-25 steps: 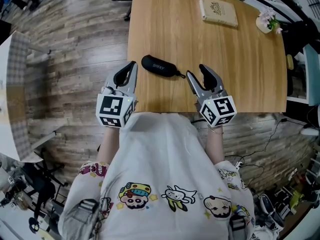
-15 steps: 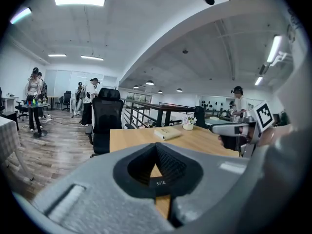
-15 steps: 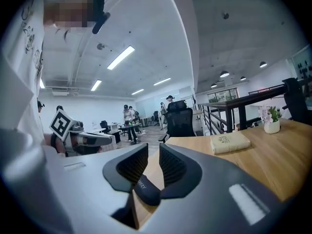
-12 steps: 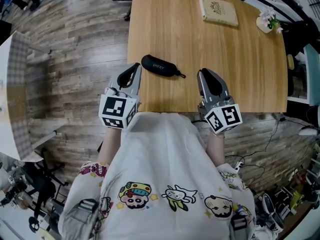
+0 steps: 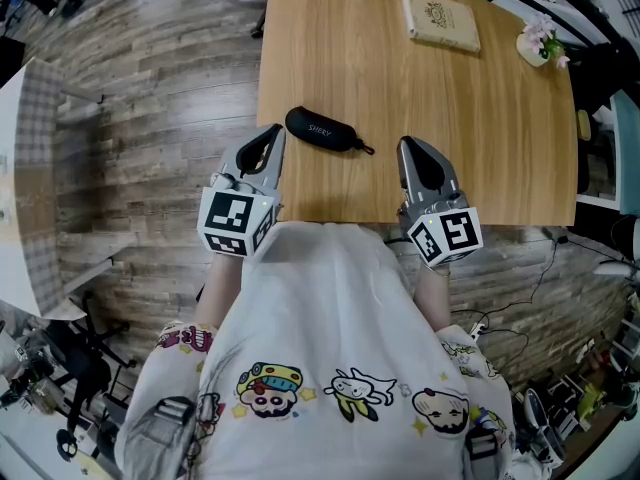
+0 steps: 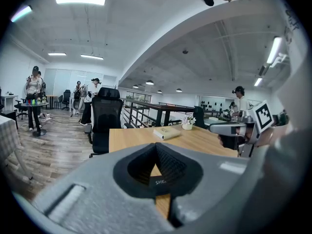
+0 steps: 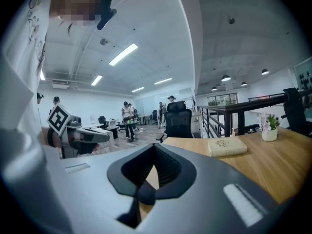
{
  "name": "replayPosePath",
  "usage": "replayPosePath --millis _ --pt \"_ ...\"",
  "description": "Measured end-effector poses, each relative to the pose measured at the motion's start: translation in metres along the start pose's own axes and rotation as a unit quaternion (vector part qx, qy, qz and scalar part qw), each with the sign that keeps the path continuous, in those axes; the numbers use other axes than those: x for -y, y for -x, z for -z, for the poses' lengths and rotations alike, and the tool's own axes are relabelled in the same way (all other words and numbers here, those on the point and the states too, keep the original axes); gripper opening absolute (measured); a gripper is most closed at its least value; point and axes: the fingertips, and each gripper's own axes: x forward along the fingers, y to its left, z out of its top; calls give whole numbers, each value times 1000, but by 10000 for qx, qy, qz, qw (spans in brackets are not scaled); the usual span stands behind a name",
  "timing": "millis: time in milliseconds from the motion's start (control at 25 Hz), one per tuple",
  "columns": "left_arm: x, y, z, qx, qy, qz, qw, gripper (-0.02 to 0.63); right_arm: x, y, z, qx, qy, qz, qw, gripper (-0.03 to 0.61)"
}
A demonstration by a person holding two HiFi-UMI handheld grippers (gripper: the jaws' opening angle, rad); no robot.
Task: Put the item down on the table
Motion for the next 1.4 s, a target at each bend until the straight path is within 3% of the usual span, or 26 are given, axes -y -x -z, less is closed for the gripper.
replayPosePath --millis 320,1400 --pt "0 -1 4 -23 32 -18 10000 -2 -4 -6 10 -152 14 -108 9998 9" --pt "-12 0 6 -64 96 -86 9999 -2 6 -16 17 -349 -181 146 9991 9"
